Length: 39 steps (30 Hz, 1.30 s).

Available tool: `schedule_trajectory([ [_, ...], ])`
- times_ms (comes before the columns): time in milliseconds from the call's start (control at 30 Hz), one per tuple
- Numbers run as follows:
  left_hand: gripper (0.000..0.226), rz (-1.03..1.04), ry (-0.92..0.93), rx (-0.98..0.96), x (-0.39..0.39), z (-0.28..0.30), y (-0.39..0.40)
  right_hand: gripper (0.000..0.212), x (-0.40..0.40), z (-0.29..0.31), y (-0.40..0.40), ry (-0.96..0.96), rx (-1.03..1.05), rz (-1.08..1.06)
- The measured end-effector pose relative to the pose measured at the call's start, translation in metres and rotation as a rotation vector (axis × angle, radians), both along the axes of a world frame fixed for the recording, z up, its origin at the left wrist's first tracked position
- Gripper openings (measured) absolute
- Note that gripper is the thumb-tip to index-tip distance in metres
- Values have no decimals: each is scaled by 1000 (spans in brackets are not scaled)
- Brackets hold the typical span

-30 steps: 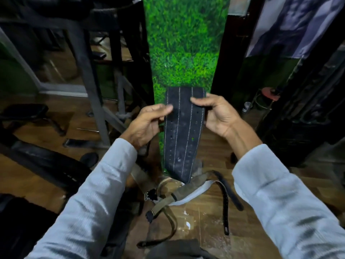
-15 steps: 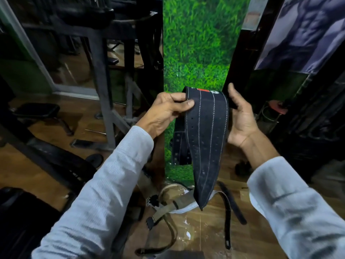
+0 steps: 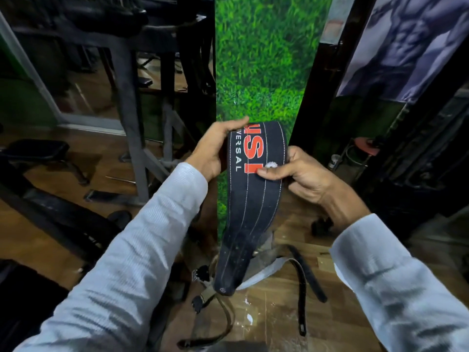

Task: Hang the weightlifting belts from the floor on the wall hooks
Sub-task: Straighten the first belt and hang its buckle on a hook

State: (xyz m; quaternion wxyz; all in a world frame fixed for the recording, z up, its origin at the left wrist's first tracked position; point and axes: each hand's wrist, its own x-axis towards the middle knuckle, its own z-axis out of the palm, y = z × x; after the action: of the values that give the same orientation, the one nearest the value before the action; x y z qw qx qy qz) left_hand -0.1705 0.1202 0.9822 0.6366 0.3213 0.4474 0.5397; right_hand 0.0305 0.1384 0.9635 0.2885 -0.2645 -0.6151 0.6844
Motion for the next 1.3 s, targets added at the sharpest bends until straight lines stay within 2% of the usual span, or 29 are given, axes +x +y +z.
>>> schedule_trajectory([
  [67,17,11,38,17,7,13,4,39,2,-15,-3,-49,-22,-26],
  [100,9,51,68,30,8,18,5,42,3,-22,-5,-54,-51,-41],
  [133,11,84,88,58,9,20,8,52,5,-26,-7,-29,-101,-43],
  [200,40,76,137,134,7,20,11,73,11,-26,-11,145,-254,-32],
  [233,45,43,168,186,8,20,8,73,14,-21,-10,262,-322,-28],
  [300,33,-11,230,283,8,18,2,74,16,-4,-7,378,-374,-39],
  [367,31,-45,287,348,7,14,-6,78,13,14,4,378,-356,-48],
  [433,33,-57,336,360,6,1,-13,69,6,25,13,291,-285,-118],
  [500,33,-42,315,324,4,-9,-19,59,-2,25,18,201,-199,-217],
  [567,37,-45,154,215,1,-10,-24,47,-6,17,19,132,-103,-260],
  [633,68,-33,26,0,-1,-3,-24,35,-4,6,16,109,-30,-235],
  [700,80,-36,12,-176,-1,4,-17,33,-1,-3,11,128,9,-206],
  [800,60,-77,-9,-235,5,5,-3,37,8,-12,4,165,11,-185],
  [933,18,-58,51,-186,15,5,17,44,26,-28,-2,63,30,-223],
  [1033,3,-66,94,-68,27,-8,23,49,43,-41,-8,154,-178,-291],
  [1100,11,-59,151,14,30,-21,23,54,51,-38,-8,255,-341,-332],
  [1200,27,-59,187,123,26,-34,20,53,43,-18,1,227,-303,-420],
  [1300,59,-79,178,177,22,-42,14,56,26,0,12,209,-288,-432],
])
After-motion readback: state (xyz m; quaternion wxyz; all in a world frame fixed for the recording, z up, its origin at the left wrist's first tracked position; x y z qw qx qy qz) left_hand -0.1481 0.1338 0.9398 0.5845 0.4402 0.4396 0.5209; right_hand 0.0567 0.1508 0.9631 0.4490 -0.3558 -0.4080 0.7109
